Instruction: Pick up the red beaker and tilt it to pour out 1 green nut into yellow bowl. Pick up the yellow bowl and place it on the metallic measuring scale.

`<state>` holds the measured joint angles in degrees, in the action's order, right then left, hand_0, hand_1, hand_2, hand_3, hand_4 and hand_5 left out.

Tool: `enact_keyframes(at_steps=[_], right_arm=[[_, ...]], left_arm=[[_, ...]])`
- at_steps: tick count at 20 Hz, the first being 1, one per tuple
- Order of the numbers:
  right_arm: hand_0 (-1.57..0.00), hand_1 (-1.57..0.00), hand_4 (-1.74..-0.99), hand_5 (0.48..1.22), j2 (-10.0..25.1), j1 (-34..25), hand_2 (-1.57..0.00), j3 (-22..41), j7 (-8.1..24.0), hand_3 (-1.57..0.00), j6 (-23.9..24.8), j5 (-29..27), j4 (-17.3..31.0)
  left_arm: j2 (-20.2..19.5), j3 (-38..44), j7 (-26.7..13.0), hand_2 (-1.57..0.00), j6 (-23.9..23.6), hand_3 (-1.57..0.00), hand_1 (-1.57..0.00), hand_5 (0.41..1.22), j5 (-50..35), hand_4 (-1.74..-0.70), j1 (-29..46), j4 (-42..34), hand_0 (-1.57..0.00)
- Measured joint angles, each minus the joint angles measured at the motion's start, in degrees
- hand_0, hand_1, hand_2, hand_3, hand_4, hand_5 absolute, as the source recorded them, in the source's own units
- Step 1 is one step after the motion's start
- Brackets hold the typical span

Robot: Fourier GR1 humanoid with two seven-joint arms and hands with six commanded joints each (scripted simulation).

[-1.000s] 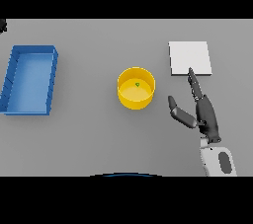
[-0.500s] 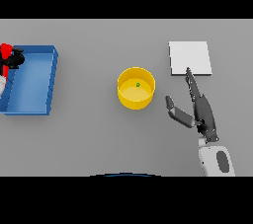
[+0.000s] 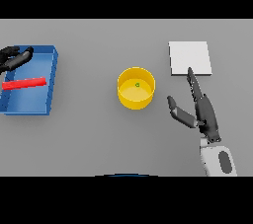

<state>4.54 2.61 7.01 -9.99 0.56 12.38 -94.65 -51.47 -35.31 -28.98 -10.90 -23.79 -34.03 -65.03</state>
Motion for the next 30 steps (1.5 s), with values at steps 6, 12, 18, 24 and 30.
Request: enact_keyframes(at_steps=[6,12,18,24,30], right_arm=[[0.00,0.00,-1.175,0.672,-0.05,0.23,0.00,0.65,1.97,0.00,0.72,1.56,-0.89],[0.00,0.00,-1.172,0.728,5.58,-2.49,0.00,4.78,2.09,0.00,-3.82,7.74,-1.56],[0.00,0.00,-1.233,0.703,15.88,-16.57,0.00,14.92,4.39,0.00,-12.40,23.53,2.37],[0.00,0.00,-1.211,0.704,20.01,-28.45,0.00,23.61,-0.55,0.00,-18.54,32.93,10.59],[0.00,0.00,-1.224,0.703,19.15,-35.47,0.00,29.83,-2.54,0.00,-23.08,37.44,18.40]], left_arm=[[2.01,-0.61,1.22,-0.06,-3.84,-0.05,-0.06,0.658,3.08,-0.71,-1.49,2.59,-0.07],[2.12,0.56,4.91,-0.01,-6.40,-0.01,-0.01,0.683,3.15,-0.71,-0.81,2.05,-0.02],[3.11,0.86,6.26,0.00,-6.24,0.00,0.00,0.667,2.05,-0.72,-0.34,1.70,0.00],[2.66,1.25,7.13,0.00,-5.42,0.00,0.00,0.682,1.40,-0.72,0.00,1.55,0.00],[2.77,1.75,7.60,0.00,-5.27,0.00,0.00,0.687,0.65,-0.72,0.30,1.50,0.00]])
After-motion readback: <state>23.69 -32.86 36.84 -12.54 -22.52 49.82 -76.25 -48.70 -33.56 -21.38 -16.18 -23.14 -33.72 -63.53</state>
